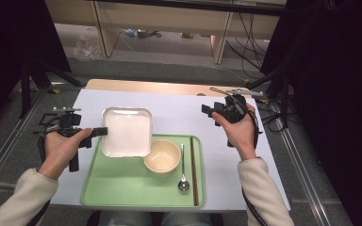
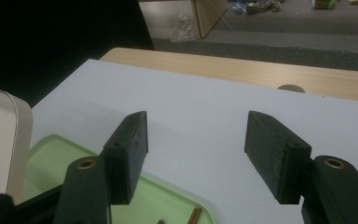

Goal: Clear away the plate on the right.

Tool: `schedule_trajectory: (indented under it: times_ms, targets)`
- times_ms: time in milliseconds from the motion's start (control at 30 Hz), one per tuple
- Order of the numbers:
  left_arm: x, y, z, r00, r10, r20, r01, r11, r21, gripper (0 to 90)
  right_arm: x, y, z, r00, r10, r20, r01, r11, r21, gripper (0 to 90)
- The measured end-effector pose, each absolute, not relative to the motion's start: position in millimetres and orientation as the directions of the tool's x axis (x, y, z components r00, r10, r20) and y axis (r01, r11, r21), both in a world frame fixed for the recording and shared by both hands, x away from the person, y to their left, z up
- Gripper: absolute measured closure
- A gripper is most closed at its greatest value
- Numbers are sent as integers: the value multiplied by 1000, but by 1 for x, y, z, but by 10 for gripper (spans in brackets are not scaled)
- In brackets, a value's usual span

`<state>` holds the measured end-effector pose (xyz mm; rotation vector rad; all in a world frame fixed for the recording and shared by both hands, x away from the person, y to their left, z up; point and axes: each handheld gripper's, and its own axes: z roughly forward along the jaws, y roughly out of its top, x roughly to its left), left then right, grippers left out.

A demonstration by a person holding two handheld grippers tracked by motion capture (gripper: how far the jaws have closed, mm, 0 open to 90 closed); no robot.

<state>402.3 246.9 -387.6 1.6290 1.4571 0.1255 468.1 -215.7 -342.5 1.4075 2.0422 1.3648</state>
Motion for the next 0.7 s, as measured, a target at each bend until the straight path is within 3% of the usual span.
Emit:
schedule_trajectory:
  times_ms: [700]
  targets:
    - [392, 270, -400, 280, 827, -489, 767, 114, 631, 847, 471, -223, -344, -457, 856, 242, 549, 57, 834, 399]
